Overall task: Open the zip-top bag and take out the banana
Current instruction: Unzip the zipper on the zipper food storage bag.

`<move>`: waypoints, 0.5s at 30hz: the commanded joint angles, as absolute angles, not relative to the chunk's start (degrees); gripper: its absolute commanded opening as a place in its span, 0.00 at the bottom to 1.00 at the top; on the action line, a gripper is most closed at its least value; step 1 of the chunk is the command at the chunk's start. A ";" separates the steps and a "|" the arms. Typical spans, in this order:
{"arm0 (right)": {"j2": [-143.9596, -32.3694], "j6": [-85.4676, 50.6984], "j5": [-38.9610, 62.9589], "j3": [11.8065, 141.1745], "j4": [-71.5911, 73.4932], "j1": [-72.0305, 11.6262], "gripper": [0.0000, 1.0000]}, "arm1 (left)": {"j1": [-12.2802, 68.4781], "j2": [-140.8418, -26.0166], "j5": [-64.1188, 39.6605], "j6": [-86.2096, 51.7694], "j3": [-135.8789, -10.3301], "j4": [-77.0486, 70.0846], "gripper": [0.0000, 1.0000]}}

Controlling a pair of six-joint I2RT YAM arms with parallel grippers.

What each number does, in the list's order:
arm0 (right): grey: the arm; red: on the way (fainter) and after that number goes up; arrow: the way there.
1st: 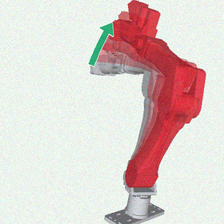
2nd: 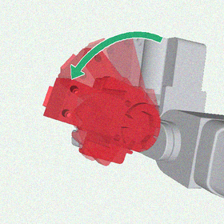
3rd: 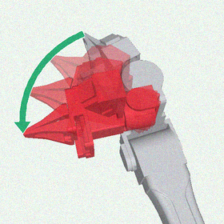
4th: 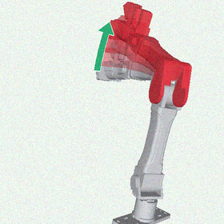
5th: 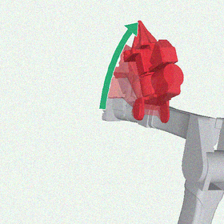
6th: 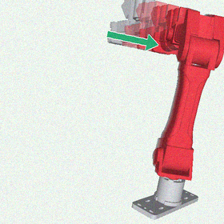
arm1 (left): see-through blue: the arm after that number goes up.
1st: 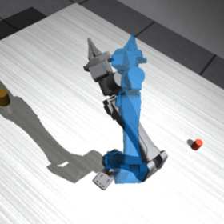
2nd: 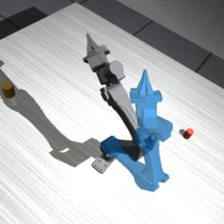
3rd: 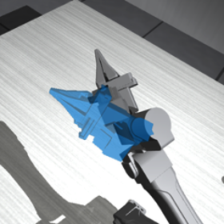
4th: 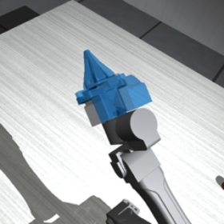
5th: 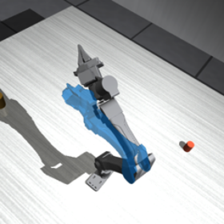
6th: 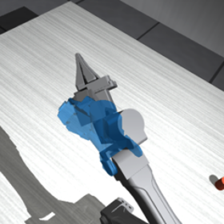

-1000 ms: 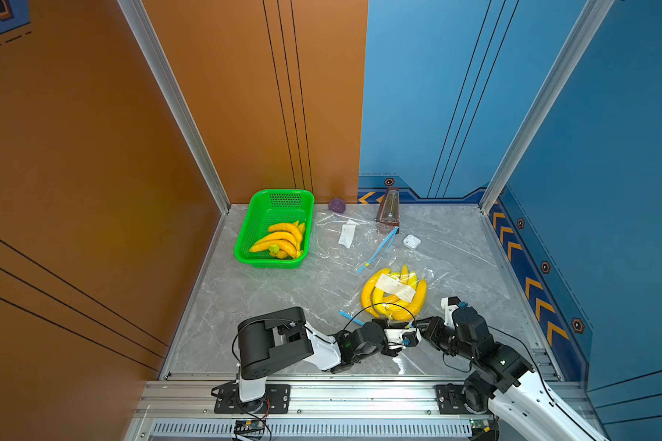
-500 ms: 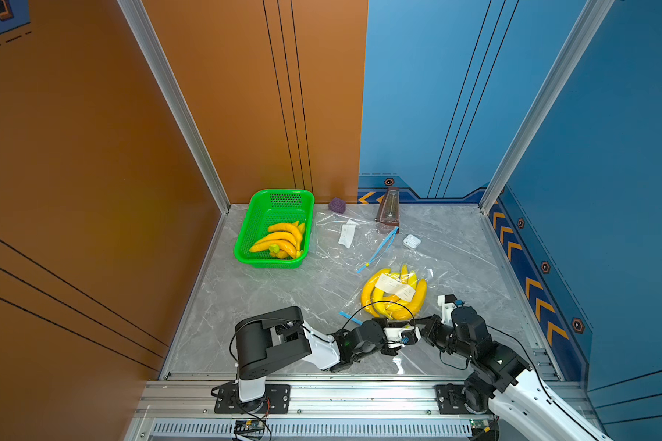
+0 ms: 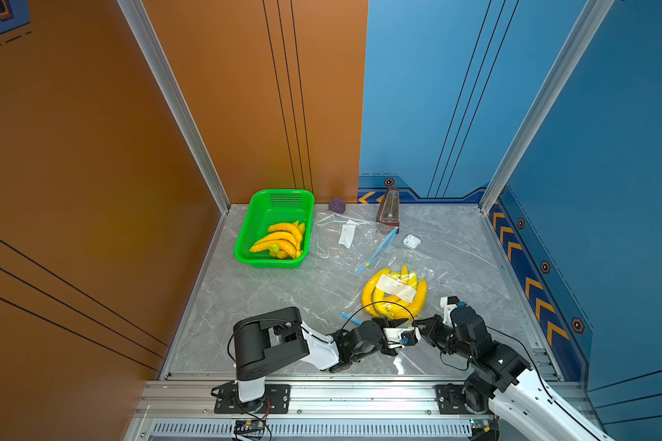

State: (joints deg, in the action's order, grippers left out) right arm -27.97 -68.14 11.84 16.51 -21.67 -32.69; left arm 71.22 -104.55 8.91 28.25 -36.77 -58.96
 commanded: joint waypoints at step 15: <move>-30.40 -70.17 9.76 19.91 -23.56 -33.74 0.02 | 72.05 -106.65 9.23 31.10 -38.58 -59.46 0.24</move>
State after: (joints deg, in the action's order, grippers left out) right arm -30.28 -69.52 11.35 17.80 -22.02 -33.43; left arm 71.66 -105.03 8.93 30.37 -37.32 -58.94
